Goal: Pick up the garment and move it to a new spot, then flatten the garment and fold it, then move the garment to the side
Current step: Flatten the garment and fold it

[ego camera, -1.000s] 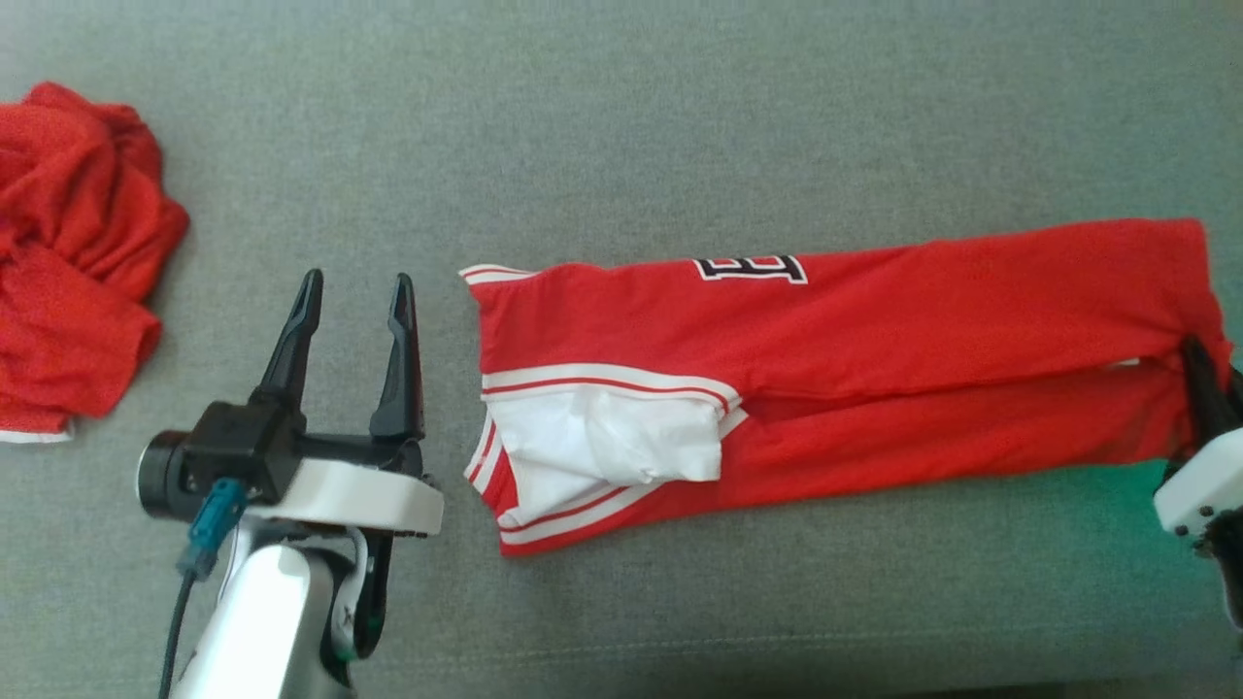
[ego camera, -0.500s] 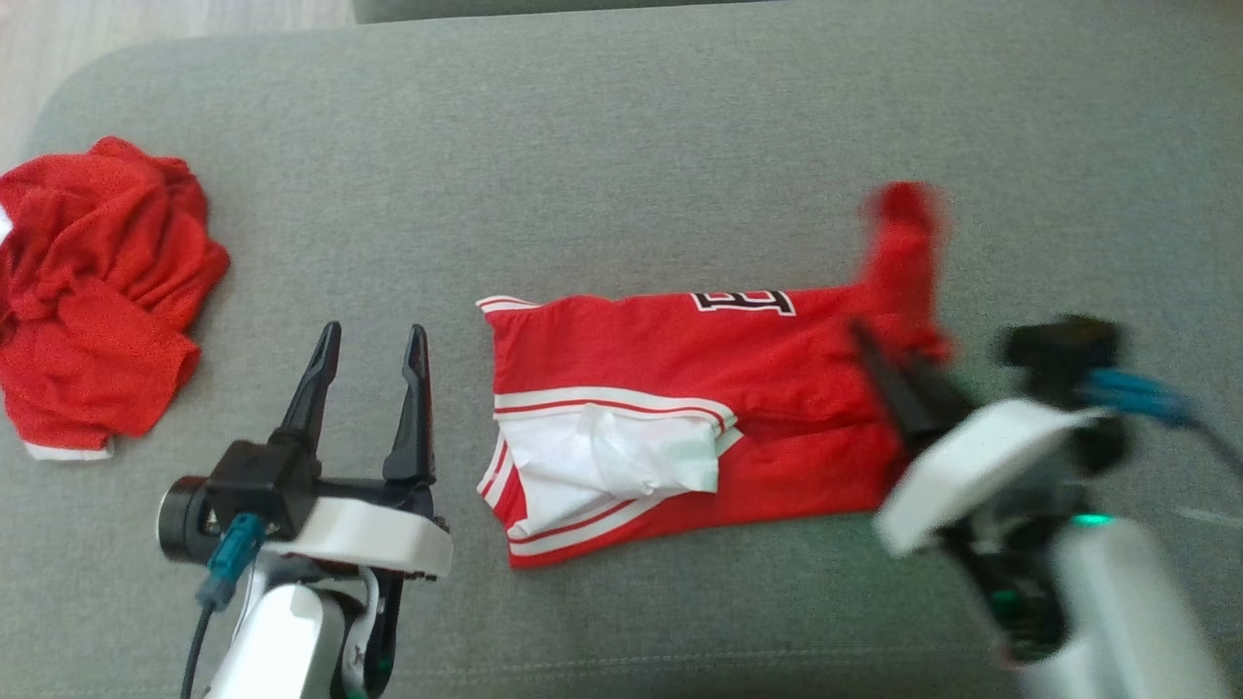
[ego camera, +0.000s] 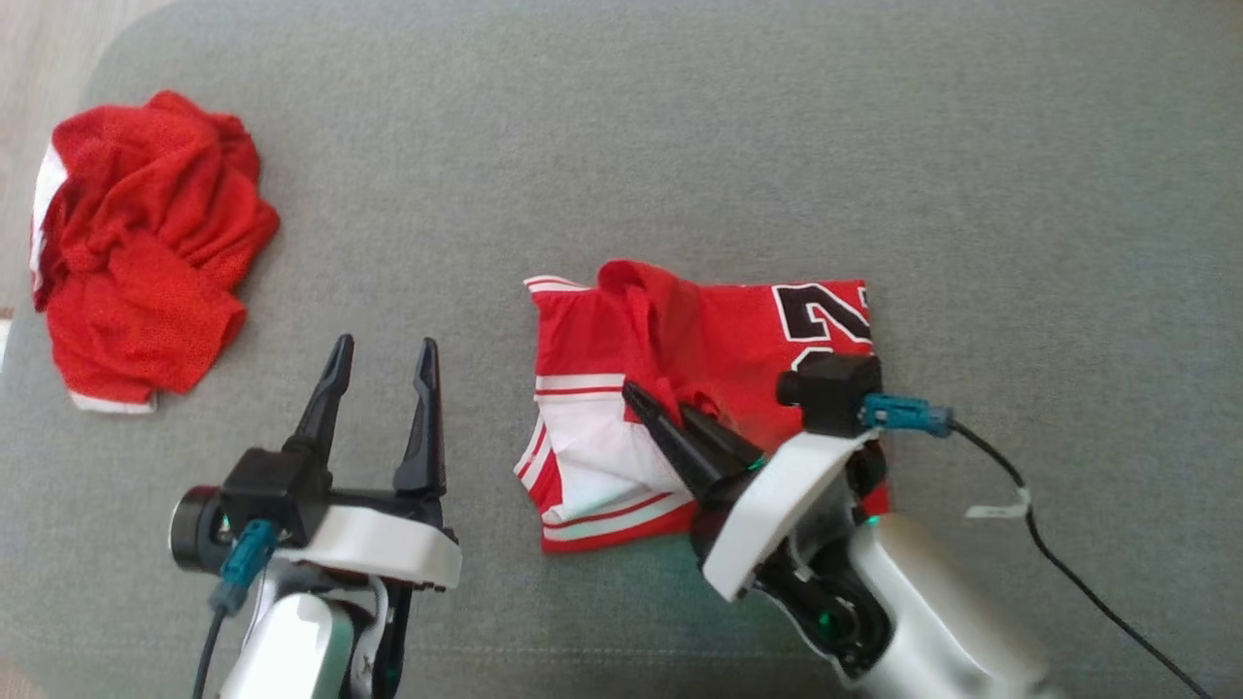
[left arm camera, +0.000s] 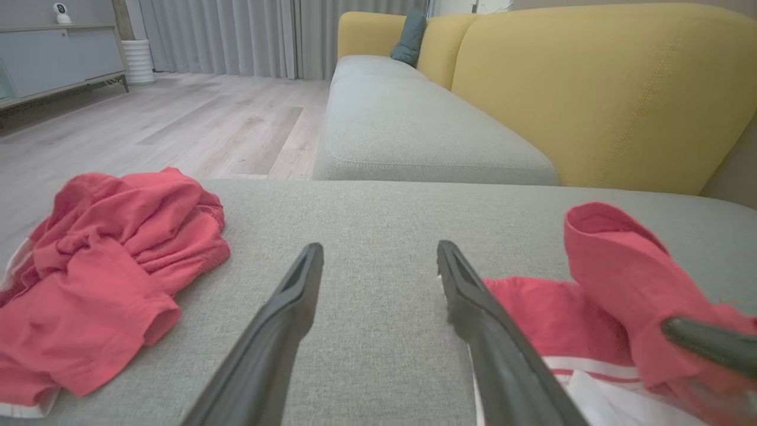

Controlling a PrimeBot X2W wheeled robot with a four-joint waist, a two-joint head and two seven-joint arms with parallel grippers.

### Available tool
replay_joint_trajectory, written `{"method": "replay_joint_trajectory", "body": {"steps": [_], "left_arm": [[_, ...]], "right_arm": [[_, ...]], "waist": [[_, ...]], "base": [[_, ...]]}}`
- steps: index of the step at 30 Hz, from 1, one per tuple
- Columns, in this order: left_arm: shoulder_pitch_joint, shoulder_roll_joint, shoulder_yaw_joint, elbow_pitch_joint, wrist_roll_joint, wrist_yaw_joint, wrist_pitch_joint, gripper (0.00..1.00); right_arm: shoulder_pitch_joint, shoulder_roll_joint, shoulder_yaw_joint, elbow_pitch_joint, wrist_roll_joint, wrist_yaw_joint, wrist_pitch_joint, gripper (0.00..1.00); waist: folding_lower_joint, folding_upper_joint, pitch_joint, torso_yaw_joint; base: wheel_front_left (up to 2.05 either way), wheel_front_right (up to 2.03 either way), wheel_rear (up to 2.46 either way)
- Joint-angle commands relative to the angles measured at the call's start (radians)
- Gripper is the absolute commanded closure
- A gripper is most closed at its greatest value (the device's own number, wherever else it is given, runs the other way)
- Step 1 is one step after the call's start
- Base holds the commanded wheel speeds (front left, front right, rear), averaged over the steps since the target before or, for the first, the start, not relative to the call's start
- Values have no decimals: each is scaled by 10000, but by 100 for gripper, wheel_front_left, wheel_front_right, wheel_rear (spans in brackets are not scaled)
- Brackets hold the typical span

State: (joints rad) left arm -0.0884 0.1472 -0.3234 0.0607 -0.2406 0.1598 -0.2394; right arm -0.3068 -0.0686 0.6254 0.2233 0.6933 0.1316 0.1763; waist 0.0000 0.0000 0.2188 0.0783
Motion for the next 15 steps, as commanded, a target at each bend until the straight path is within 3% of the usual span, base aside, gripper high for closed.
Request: {"method": "replay_joint_trajectory", "body": {"steps": [1,6,7,8,15], "left_arm": [[-380,40,263,-286,-37,60,-71,0],[-495,-2,262,-197,-60,47,-120,0],[-512,-10,260,-183,-61,44,-128,0],[-530,-16,258,-170,-63,40,-136,0],[-638,-21,274,-65,-70,15,-176,0]], "right_arm": [[-386,181,261,-150,134,-9,-231,100],[-975,181,948,864,665,-9,-794,100],[-1082,182,1084,996,769,-9,-912,46],[-1183,182,1222,1121,865,-9,-1022,1],[-1957,182,2132,1157,1278,-9,-2266,0]], "waist": [[0,0,85,72],[0,0,246,126],[0,0,274,129],[0,0,298,129],[0,0,352,78]], "base": [[0,0,0],[0,0,0],[0,0,0],[0,0,0],[0,0,0]]}}
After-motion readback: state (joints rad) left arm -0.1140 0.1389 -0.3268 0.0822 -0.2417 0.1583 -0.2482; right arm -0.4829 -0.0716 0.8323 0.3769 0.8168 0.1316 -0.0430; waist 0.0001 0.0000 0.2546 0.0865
